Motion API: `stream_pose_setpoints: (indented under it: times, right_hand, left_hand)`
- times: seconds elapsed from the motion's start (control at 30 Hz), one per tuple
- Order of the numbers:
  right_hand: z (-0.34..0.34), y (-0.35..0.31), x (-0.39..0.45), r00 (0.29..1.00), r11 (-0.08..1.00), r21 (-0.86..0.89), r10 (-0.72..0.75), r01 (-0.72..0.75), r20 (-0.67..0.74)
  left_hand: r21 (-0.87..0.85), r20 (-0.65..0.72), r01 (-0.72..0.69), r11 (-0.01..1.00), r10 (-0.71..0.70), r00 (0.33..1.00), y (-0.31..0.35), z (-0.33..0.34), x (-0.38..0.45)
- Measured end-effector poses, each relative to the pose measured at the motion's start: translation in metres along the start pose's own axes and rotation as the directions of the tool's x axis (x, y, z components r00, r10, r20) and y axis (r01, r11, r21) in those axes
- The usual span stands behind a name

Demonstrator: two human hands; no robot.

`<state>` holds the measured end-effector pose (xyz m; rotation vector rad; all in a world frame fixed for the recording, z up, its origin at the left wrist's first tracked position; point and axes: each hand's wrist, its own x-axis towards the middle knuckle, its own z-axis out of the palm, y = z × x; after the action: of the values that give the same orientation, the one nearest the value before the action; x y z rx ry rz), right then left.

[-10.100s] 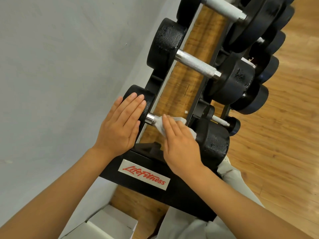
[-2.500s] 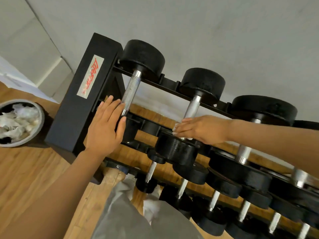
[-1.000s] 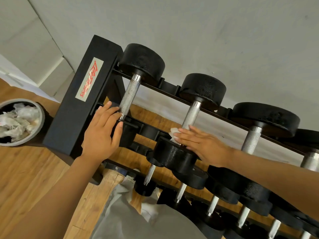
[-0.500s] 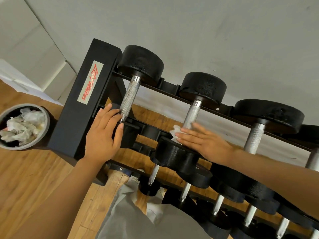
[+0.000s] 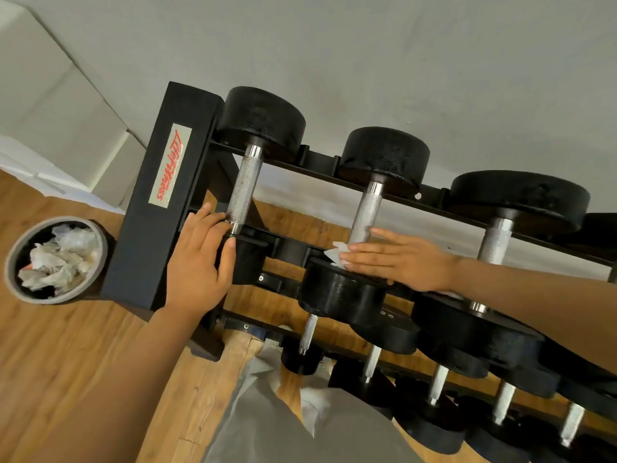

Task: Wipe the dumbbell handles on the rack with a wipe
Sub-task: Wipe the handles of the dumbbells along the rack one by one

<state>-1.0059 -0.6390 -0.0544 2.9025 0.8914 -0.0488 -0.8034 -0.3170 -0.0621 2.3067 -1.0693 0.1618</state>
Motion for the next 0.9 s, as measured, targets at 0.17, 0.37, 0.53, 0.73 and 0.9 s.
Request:
stream_pose_setpoints:
  times: [0.17,0.37,0.53,0.73,0.9]
  right_hand:
    - [-0.003,0.032,0.006,0.879,0.891,-0.039,0.437,-0.451,-0.193]
    - [0.012,-0.003,0.003,0.998,0.984,0.168,0.065,-0.062,-0.015]
    - [0.011,0.018,0.003,0.978,0.984,-0.004,0.174,-0.176,-0.117]
    - [0.019,0.000,0.008,0.910,0.926,0.104,0.376,-0.362,-0.174]
    - [0.012,0.012,0.004,0.993,0.990,0.140,-0.002,0.019,-0.119]
  left_hand:
    - [0.010,-0.011,0.010,1.000,-0.010,1.000,0.002,-0.001,0.000]
    - [0.033,-0.001,-0.002,0.999,0.002,1.000,0.004,-0.002,0.000]
    - [0.038,0.016,0.000,0.999,0.000,1.000,0.004,-0.003,0.001]
    - [0.046,0.024,0.005,0.999,-0.006,1.000,0.005,-0.004,0.001]
    - [0.064,0.041,0.018,0.998,-0.021,0.999,0.007,-0.004,0.002]
